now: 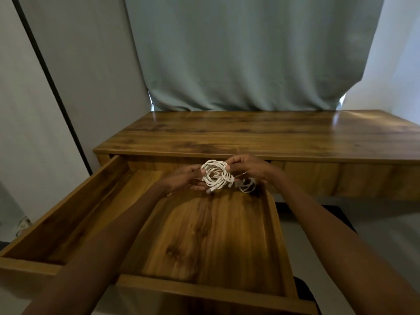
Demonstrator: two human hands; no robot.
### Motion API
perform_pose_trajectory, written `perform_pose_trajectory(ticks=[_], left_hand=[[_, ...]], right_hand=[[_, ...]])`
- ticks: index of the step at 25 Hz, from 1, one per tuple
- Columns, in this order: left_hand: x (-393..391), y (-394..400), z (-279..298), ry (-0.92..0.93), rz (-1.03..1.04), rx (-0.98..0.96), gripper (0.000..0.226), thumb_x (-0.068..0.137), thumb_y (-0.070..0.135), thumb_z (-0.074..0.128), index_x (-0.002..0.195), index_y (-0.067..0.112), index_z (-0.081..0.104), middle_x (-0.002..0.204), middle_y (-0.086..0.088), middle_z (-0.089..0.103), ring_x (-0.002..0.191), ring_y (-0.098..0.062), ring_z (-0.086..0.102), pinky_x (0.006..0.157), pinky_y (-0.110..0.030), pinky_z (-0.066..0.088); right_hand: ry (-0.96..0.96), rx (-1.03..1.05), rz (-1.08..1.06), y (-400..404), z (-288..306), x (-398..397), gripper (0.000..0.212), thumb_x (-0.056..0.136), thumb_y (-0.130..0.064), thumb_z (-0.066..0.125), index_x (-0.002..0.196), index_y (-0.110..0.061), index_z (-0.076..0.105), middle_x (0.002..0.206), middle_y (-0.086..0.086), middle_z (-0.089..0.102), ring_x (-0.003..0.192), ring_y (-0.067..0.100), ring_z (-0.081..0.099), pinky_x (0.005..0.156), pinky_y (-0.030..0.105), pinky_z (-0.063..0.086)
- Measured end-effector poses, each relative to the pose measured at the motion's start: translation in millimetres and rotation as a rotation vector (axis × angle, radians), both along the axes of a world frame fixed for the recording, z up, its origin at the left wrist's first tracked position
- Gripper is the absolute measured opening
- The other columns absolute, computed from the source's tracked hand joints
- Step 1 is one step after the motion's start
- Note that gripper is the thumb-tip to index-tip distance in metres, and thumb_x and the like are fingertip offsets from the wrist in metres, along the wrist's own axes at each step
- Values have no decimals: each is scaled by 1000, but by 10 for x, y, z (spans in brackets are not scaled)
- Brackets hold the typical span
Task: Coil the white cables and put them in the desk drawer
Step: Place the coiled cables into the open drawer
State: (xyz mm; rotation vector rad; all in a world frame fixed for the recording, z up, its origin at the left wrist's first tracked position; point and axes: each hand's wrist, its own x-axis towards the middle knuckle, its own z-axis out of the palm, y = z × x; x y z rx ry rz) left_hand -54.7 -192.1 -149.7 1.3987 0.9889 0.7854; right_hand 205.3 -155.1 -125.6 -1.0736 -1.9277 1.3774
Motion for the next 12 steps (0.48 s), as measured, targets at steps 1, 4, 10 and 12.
perform_pose_trajectory(ticks=[1, 4, 10, 12], left_hand=[[12, -34, 15, 115, -11, 25, 37, 96, 15, 61, 134, 14, 57, 124, -13, 68, 104, -22, 66, 79, -27, 57], [59, -152, 8, 435, 58, 96, 45, 92, 0, 60, 133, 18, 56, 115, -3, 69, 92, -13, 66, 70, -19, 55], [213, -419, 22, 822, 79, 460, 28, 93, 4, 60, 120, 7, 68, 116, -2, 64, 106, -11, 56, 76, -17, 42], [209, -477, -10, 920, 62, 525, 23, 94, 10, 61, 115, 12, 71, 114, 3, 65, 107, -8, 57, 83, -20, 37]], right_hand=[[-82, 82, -7, -75, 18, 29, 19, 94, -17, 69, 112, -11, 72, 101, 2, 76, 88, 12, 71, 75, 23, 55], [-439, 402, -82, -271, -65, 63, 18, 94, -25, 68, 111, -18, 71, 104, -4, 73, 91, 9, 68, 78, 28, 55], [-923, 820, -66, -545, -394, -22, 27, 95, -42, 60, 115, -25, 65, 113, -2, 67, 105, 17, 62, 76, 32, 46], [-962, 804, -20, -559, -438, -47, 25, 95, -40, 61, 115, -26, 65, 114, -4, 65, 107, 15, 61, 75, 29, 42]])
